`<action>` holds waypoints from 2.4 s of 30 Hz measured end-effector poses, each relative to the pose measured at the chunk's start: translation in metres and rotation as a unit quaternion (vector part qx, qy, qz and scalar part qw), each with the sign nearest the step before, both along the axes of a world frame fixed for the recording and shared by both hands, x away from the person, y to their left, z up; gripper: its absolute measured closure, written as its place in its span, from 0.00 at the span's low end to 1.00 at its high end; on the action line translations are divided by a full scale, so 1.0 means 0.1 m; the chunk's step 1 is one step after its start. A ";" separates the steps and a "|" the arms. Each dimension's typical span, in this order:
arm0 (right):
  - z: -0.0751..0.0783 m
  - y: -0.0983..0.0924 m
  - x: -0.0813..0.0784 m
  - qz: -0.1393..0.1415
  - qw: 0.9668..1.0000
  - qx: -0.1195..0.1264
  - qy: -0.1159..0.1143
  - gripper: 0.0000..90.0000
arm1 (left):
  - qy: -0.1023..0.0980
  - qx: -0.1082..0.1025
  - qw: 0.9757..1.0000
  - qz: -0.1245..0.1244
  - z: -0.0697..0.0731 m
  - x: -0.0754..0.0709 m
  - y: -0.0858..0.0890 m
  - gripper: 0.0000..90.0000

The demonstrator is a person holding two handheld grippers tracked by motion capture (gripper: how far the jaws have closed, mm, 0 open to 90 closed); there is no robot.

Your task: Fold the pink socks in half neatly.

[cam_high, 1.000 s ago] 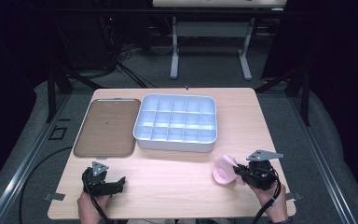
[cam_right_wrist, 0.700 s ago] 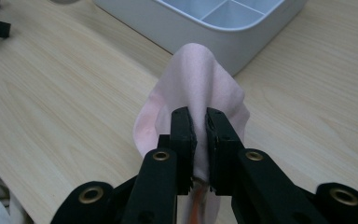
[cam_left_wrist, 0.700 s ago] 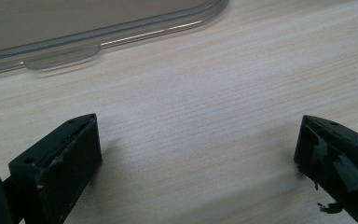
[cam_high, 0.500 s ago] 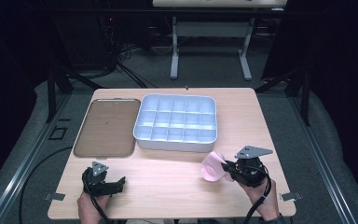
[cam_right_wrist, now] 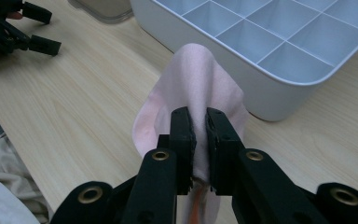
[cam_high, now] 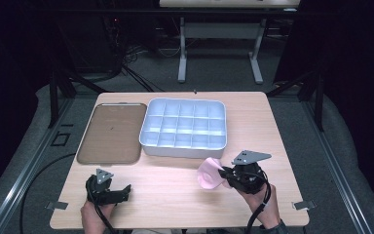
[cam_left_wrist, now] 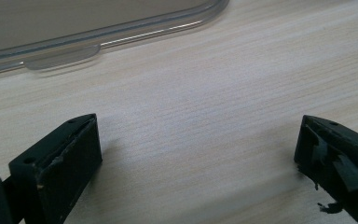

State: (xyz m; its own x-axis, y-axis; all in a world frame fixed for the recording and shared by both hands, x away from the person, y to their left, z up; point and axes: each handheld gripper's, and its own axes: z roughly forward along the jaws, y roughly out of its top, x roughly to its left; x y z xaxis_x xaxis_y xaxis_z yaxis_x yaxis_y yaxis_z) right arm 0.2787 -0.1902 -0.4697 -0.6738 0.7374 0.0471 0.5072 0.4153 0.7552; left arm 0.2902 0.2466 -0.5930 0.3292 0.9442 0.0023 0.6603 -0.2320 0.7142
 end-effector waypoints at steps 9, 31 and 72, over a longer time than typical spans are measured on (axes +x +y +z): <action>-0.06 0.25 0.03 0.010 1.000 -0.016 0.002 0.91 | 0.000 0.000 1.000 0.000 0.00 0.00 0.00 0.00; -0.68 0.73 0.22 0.021 0.992 -0.102 0.074 0.80 | 0.000 0.000 1.000 0.001 0.00 0.00 0.00 0.00; -0.82 -0.07 0.22 -0.062 0.995 -0.026 0.076 0.52 | 0.015 -0.061 0.984 -0.166 0.43 -0.22 -1.20 0.10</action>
State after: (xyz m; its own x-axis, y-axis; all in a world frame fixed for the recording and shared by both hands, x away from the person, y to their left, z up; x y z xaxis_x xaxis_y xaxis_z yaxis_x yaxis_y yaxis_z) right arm 0.3011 -0.1976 -0.5518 -0.5653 0.8187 0.1005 0.6632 0.3787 0.6456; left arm 0.2682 0.1264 -0.5503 0.6180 0.7772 -0.1186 0.5841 -0.3528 0.7310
